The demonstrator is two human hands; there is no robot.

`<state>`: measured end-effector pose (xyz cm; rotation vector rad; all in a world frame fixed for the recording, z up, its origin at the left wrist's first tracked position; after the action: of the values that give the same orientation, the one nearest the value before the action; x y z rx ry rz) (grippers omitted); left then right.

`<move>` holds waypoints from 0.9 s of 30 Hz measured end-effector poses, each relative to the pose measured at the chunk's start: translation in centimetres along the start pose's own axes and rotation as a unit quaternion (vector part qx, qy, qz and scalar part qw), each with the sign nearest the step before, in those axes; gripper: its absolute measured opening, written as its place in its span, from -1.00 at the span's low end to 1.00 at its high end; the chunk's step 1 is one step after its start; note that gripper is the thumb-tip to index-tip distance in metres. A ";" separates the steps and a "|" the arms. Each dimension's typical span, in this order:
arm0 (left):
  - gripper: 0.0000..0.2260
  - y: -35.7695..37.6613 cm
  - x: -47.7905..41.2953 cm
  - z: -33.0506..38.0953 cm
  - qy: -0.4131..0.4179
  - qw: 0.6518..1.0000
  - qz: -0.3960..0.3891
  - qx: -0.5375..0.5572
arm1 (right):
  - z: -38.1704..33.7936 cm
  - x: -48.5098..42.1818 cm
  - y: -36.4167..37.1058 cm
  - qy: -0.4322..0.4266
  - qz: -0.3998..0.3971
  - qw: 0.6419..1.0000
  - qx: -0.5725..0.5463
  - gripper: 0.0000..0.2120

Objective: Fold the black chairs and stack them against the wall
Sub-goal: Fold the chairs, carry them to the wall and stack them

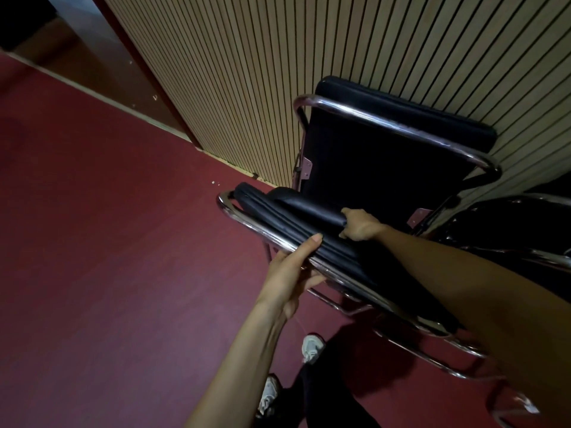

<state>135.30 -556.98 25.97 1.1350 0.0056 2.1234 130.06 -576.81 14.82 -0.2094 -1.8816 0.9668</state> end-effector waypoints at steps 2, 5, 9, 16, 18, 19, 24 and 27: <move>-0.70 0.8 -0.6 0.0 -0.005 1.000 0.004 0.001 | 0.6 0.0 -0.7 0.008 -0.010 1.000 0.004 -0.43; -0.61 1.6 -1.4 -0.1 -0.010 1.000 0.023 0.016 | 1.7 0.4 -2.3 0.011 -0.015 1.000 -0.023 -0.36; -0.59 2.3 -2.7 0.4 -0.012 0.999 0.035 0.021 | 2.8 2.3 -4.7 -0.019 -0.015 0.998 -0.061 -0.43; -0.66 4.3 -4.3 1.3 -0.017 0.999 0.013 0.024 | 4.3 4.9 -4.6 -0.012 -0.014 0.992 -0.122 -0.62; -0.62 4.2 -4.5 1.3 -0.015 0.999 0.012 0.032 | 4.1 5.8 -4.9 -0.011 0.000 0.984 -0.176 -0.56; -0.62 4.1 -4.5 1.3 -0.017 0.999 0.013 0.033 | 4.0 6.0 -4.9 -0.009 0.003 0.980 -0.197 -0.54; -0.77 3.1 -2.9 1.0 -0.029 0.999 -0.002 0.019 | 2.9 5.5 -4.0 -0.002 -0.013 0.987 -0.160 -0.48; -0.78 1.5 -1.7 0.5 -0.039 0.999 -0.015 -0.009 | 2.8 4.5 -3.8 0.047 0.013 0.993 -0.104 -0.16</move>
<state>135.34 -559.24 25.51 1.1998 -0.0324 2.0466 126.41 -578.52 19.94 -0.3970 -1.8952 0.7631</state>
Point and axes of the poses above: each hand's wrist, its own x-axis away from the middle knuckle, its own y-axis out of the palm, z = x × y, the point moved 3 cm from there along -x, towards the middle knuckle, and after that the axes turned 5 degrees about x, right-handed, at the moved point
